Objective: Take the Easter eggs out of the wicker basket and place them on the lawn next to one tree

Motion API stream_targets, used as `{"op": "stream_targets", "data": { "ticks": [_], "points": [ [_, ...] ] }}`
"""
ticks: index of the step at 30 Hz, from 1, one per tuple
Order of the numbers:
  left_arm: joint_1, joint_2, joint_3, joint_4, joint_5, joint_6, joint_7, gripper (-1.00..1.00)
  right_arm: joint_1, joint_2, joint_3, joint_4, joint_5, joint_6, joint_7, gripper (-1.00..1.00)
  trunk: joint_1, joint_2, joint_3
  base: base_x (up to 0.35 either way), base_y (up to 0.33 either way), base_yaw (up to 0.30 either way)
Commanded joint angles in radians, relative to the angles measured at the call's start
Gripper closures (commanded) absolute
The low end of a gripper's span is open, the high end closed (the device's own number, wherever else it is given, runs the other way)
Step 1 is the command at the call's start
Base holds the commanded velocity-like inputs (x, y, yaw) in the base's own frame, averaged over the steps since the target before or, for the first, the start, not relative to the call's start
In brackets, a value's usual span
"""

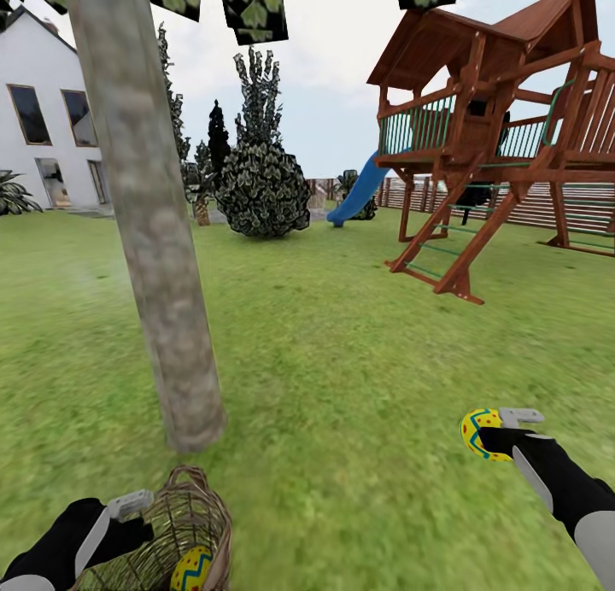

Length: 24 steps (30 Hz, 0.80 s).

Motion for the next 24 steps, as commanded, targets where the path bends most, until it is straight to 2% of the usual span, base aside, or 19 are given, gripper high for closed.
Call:
{"op": "stream_targets", "data": {
  "ticks": [1, 24],
  "points": [
    [0.0, 0.0, 0.003, -0.001, 0.007, 0.006, 0.001, -1.0, -0.001, -0.001, 0.005, -0.002, -0.007, 0.004, -0.002, 1.0, 0.004, -0.008, -0.004, 0.0, 0.0, 0.0],
    [0.0, -0.002, 0.002, 0.0, 0.006, 0.004, 0.002, -1.0, -0.001, 0.002, 0.007, -0.001, -0.007, 0.004, -0.002, 1.0, 0.092, -0.169, -0.076, 0.0, 0.0, 0.0]
  ]
}}
